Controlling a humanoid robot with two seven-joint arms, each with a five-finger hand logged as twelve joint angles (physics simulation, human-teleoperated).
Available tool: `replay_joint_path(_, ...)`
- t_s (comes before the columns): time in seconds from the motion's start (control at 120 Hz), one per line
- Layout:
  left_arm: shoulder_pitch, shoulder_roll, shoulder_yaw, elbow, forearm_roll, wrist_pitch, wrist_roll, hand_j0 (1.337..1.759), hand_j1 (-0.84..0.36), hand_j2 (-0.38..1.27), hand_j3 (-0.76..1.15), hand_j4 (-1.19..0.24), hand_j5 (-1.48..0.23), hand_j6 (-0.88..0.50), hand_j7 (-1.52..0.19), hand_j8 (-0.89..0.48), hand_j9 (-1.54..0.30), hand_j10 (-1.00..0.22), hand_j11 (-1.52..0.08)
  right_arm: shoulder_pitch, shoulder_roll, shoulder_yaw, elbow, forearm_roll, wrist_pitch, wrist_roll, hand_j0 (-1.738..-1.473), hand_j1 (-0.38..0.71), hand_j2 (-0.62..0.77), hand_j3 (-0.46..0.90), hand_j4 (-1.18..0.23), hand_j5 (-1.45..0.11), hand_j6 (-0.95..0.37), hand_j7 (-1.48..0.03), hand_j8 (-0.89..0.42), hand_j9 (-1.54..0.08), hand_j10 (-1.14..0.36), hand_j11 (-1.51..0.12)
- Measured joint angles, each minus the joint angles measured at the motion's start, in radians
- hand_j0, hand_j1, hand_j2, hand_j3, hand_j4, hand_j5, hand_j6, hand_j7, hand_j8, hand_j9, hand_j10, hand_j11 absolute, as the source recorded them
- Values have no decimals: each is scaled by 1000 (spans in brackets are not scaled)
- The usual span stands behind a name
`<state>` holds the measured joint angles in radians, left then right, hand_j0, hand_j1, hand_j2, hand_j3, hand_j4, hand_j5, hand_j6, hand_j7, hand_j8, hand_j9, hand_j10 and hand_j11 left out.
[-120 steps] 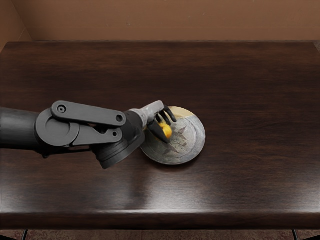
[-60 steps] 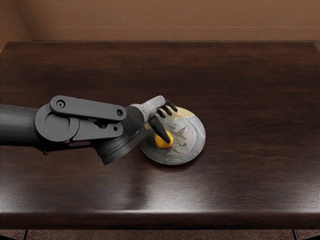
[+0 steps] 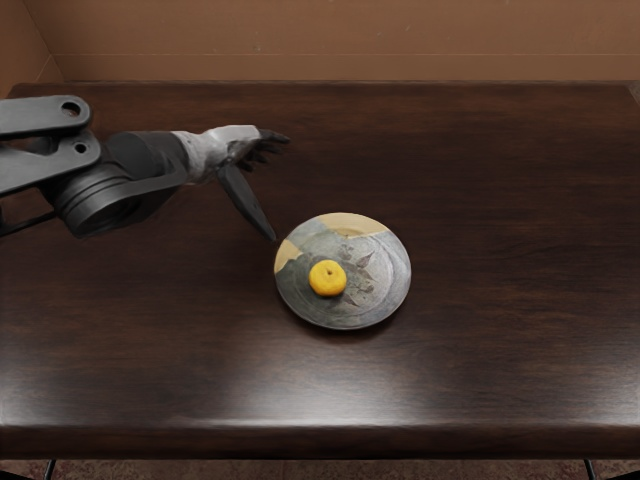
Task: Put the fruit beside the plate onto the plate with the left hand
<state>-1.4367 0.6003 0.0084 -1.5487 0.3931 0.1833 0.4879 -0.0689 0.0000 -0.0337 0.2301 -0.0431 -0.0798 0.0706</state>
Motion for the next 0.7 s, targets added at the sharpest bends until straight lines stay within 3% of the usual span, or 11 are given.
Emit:
replay_joint_path(0.167,21,193,-101,-2,-57,-334,0,1658,303,9,0,-40,-51,-40,-51,-40,-51,-40,-50,0,0,0,0,0,0,0,-1658,-326,-4,0,-19,-25,-19,-25,-19,-25,-19,-25)
replay_joint_path(0.275,78,327,-147,-2,-190,-514,-2,1658,319,6,0,-27,-34,-28,-34,-28,-34,-27,-34,0,0,0,0,0,0,0,-1658,-326,-4,0,-19,-25,-19,-25,-19,-25,-19,-25)
replay_joint_path(0.392,128,483,-171,-2,-353,-615,-5,1658,329,4,0,-19,-23,-20,-23,-20,-23,-19,-23,0,0,0,0,0,0,0,-1658,-326,-4,0,-19,-25,-19,-25,-19,-25,-19,-25)
replay_joint_path(0.5,149,549,-180,-1,-428,-686,-6,1658,334,3,0,-15,-17,-15,-17,-15,-17,-15,-17,0,0,0,0,0,0,0,-1658,-326,-4,0,-19,-25,-19,-25,-19,-25,-19,-25)
replay_joint_path(0.7,164,553,-189,-1,-477,-726,-6,1658,339,1,0,-10,-12,-10,-11,-11,-11,-10,-11,0,0,0,0,0,0,0,-1658,-326,-4,0,-19,-25,-19,-25,-19,-25,-19,-25)
